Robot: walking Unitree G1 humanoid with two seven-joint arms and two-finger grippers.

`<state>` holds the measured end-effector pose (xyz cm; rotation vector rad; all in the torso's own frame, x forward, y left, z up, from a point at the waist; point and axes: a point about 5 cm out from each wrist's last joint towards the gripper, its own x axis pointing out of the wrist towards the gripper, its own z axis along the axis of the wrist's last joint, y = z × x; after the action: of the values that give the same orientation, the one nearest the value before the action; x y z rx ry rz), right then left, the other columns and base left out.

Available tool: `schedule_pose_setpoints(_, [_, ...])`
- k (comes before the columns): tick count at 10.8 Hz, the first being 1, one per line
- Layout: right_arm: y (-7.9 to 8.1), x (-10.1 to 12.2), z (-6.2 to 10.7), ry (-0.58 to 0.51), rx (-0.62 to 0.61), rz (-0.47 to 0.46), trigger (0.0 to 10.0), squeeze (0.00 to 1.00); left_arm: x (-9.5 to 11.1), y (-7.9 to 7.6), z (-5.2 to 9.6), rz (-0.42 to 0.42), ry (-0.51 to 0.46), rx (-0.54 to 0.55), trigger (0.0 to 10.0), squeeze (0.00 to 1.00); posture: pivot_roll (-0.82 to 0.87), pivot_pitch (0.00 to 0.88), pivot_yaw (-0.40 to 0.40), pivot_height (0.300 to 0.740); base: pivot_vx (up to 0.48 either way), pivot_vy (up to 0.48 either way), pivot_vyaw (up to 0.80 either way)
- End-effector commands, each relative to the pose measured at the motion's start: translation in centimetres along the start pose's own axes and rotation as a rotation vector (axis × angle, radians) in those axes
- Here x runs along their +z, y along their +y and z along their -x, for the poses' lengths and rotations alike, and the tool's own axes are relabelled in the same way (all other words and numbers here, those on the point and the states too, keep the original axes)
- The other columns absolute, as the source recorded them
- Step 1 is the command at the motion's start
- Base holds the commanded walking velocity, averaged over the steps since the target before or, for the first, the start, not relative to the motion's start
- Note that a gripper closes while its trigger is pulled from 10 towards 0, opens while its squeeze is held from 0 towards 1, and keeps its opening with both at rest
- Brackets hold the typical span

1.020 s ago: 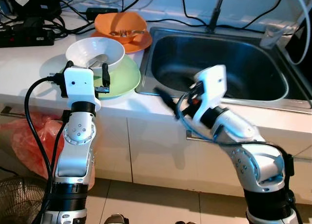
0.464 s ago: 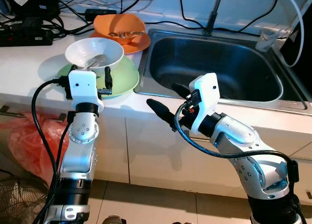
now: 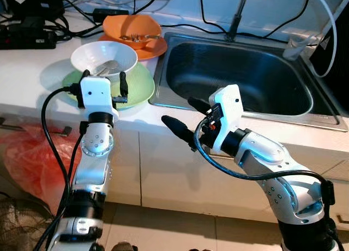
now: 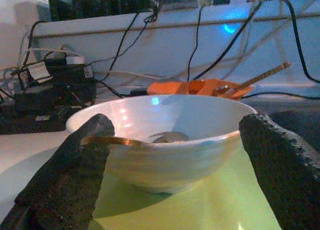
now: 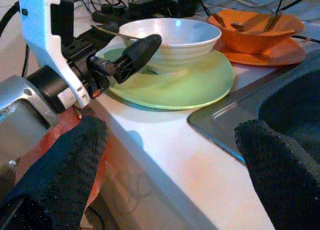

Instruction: Kitchen organization

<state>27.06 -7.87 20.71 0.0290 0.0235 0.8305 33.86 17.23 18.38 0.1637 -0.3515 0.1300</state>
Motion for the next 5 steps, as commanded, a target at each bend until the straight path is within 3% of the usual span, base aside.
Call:
schedule_pose_setpoints(1, [0.08,0.29,0.39,0.0,0.009,0.012,10.0,0.0,-0.05,-0.22,-0.2,0.002,-0.013,0.003,10.0,0.0,-0.03,0.079,-0.123,0.74,0.0,0.0,0.0])
schedule_pose_setpoints(3, [0.77,0.48,0.98,0.015,0.102,0.009,10.0,0.0,-0.82,-0.32,-0.29,0.015,-0.007,0.033,10.0,0.0,-0.05,0.079,-0.146,0.74,0.0,0.0,0.0])
schedule_pose_setpoints(5, [0.88,0.46,1.12,0.02,0.113,0.006,10.0,0.0,-0.85,-0.35,-0.31,0.015,-0.015,0.03,10.0,0.0,-0.05,0.081,-0.139,0.74,0.0,0.0,0.0])
